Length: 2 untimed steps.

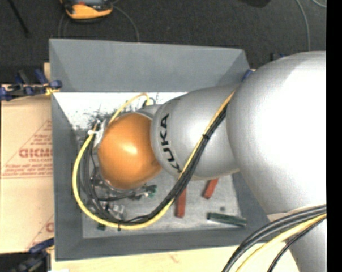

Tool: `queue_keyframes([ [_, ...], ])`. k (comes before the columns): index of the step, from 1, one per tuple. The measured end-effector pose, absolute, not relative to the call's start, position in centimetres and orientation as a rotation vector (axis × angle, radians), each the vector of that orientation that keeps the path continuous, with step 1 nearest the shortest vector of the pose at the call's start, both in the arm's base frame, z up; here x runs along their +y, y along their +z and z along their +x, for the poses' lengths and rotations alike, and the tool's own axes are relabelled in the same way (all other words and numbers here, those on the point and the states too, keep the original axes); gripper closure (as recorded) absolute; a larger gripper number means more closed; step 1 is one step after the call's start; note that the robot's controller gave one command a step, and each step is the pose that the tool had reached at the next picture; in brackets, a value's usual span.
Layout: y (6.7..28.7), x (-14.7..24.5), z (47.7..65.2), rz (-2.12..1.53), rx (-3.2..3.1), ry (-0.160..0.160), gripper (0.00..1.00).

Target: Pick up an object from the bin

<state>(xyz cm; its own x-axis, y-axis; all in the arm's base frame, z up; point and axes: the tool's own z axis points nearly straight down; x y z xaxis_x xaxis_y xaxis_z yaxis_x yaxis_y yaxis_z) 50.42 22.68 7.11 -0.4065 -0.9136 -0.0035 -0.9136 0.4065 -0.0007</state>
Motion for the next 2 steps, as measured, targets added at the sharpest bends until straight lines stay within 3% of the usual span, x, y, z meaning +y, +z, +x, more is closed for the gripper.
queue_keyframes([
  [1, 7.5, 22.7, 50.3, -1.711, 2.635, 0.004, 1.00],
  [2, 9.3, 22.6, 50.1, -1.715, 2.641, 0.004, 1.00],
])
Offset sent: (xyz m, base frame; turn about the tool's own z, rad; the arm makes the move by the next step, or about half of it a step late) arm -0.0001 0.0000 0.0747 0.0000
